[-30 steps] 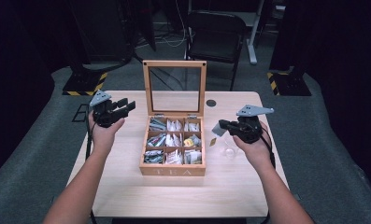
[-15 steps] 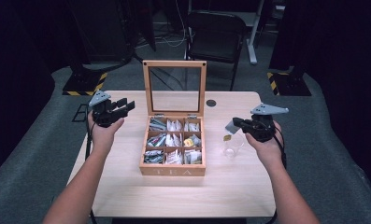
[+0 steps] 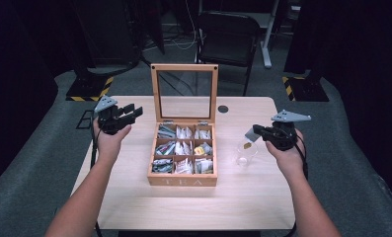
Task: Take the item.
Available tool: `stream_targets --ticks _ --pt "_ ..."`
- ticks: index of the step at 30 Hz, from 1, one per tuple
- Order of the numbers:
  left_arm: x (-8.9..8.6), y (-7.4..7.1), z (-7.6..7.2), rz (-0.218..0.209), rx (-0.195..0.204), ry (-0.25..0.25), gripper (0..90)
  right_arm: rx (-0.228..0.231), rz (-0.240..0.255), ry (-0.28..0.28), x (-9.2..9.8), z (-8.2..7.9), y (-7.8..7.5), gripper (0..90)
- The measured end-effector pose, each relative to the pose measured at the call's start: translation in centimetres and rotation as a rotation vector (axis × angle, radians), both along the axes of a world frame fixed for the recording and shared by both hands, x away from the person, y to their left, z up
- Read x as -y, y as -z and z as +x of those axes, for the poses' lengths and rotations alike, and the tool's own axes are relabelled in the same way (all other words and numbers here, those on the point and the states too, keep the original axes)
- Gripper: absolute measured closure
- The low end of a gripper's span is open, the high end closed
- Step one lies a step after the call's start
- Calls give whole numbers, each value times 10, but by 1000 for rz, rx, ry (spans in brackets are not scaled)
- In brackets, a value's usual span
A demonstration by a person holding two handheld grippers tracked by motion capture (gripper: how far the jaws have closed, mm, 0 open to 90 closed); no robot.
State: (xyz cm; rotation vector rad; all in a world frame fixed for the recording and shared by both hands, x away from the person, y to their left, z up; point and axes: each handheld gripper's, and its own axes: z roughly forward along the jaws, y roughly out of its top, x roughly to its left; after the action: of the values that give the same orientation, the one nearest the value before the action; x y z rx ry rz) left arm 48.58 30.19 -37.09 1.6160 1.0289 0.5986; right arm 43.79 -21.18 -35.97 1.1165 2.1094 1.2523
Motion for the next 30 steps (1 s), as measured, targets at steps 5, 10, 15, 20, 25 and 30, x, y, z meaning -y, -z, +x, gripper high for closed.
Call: stream_targets --ticks 5,10,15,20,25,30 --pt "-1 0 0 -3 0 -2 565 -6 2 11 2 0 3 900" --pt "-1 0 0 2 -4 3 565 -8 -15 15 1 0 8 900" --pt "0 0 -1 4 -2 1 565 -17 -34 19 0 0 18 900" --pt "-1 0 0 0 0 -3 565 -38 -48 21 -3 0 30 900" --pt "-1 0 -1 0 0 -3 565 -51 -57 17 -6 -1 40 900" --pt "-1 0 -1 6 -3 0 565 -63 -53 19 -7 -1 46 900"
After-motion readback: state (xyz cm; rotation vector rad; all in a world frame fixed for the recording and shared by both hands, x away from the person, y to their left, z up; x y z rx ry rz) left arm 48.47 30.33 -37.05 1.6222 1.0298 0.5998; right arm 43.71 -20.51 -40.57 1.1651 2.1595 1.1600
